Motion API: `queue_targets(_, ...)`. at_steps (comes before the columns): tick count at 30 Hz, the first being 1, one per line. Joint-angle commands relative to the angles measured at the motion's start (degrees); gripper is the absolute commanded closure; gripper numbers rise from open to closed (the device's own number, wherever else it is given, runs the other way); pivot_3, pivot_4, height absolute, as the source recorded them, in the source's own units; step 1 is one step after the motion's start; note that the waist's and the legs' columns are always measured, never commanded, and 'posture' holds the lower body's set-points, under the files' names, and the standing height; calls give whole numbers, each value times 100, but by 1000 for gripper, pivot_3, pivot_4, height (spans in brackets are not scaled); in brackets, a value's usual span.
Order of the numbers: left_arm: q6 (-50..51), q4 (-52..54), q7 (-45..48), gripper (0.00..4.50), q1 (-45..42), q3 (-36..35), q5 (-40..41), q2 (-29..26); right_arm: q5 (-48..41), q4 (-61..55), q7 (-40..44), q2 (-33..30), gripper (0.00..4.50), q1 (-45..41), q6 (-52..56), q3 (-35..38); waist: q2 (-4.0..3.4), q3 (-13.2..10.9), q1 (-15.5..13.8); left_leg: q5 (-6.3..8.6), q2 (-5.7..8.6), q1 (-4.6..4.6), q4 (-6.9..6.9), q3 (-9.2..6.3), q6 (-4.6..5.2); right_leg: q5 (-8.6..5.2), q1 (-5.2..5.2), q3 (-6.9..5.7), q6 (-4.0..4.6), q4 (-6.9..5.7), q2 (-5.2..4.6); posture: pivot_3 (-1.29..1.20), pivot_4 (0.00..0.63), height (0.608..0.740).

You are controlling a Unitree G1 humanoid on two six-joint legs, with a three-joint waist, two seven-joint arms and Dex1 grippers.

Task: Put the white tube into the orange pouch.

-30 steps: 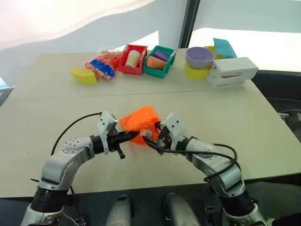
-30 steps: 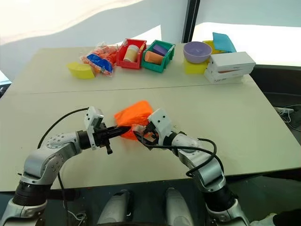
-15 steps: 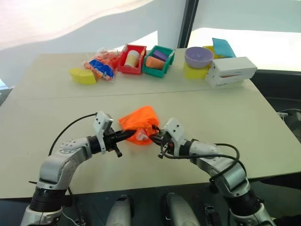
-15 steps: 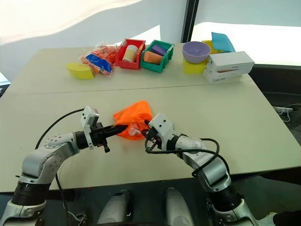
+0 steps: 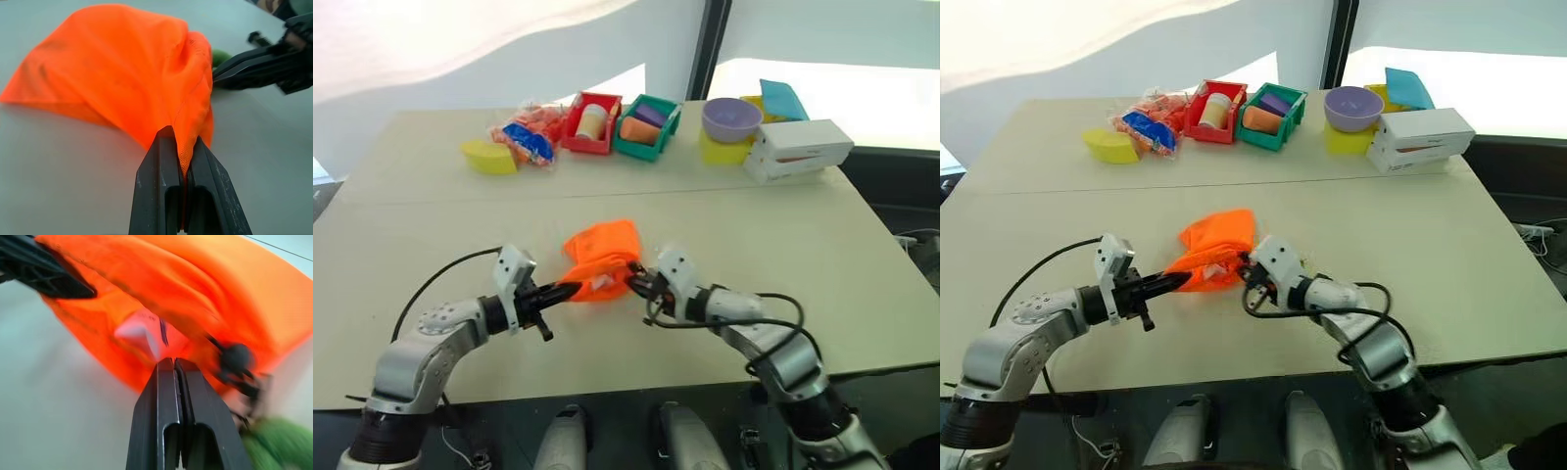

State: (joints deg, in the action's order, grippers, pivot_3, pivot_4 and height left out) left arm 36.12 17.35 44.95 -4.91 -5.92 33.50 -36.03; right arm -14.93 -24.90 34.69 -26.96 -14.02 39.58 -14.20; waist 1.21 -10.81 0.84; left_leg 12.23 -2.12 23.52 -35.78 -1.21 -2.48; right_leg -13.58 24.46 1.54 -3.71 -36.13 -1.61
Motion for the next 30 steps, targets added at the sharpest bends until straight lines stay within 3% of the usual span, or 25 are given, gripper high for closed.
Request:
queue_targets(1, -428, -188, 121, 4500, 75, -289, -265, -252, -192, -511, 482, -475, 4448, 183, -251, 317, 0, 0, 9, 0, 0, -1, 0, 0, 0, 0, 0, 0, 0, 0, 0, 0, 150, 740)
queue_targets(9, -1045, -787, 295, 4500, -2, -258, -585, -241, 183, 94, 502, -527, 4448, -95, -680, 98, 2, -1, 27, 1, -4, -2, 20, 3, -1, 1, 12, -1, 4, 4, 2, 0, 150, 740)
queue_targets(12, -1093, -673, 390, 3574, -13, -289, -494, -173, 316, 255, 461, -413, 3555, -263, -700, -45, 2, -1, 14, 1, -3, 1, 20, 5, -1, 2, 12, 0, 5, 6, -1, 0, 150, 740)
queue_targets(16, -1135, -620, 273, 1512, -110, -399, -482, -107, 597, 436, 444, -357, 1474, -343, -860, -285, 3, -1, -1, 0, -3, 1, 20, 5, 0, 2, 12, -1, 5, 5, -1, 0, 150, 740)
queue_targets(17, -1105, -585, 282, 1502, -127, -452, -415, -108, 652, 473, 447, -341, 1038, -352, -898, -333, 3, -1, 0, 0, -3, 1, 19, 5, -1, 2, 12, -1, 5, 5, -1, 0, 150, 740)
queue_targets(24, -649, -304, 283, 1502, -389, -769, 214, -143, 925, 936, 323, -87, 1038, -325, -1027, -537, 3, -1, 3, 0, -3, 1, 17, 5, 0, 3, 11, -1, 4, 1, 3, 0, 150, 740)
queue_targets(27, -453, -190, 262, 1502, -490, -832, 385, -192, 995, 957, 224, -54, 1906, -253, -1009, -424, 3, -1, 4, 0, -3, 1, 17, 5, 0, 3, 11, -1, 3, 0, 4, 0, 150, 740)
queue_targets(30, -241, -25, 370, 1502, -505, -871, 609, -298, 870, 710, 263, -165, 3475, -133, -969, -145, 3, -1, 0, 0, -2, 0, 17, 5, 0, 3, 8, -1, 2, 1, 4, 0, 150, 740)
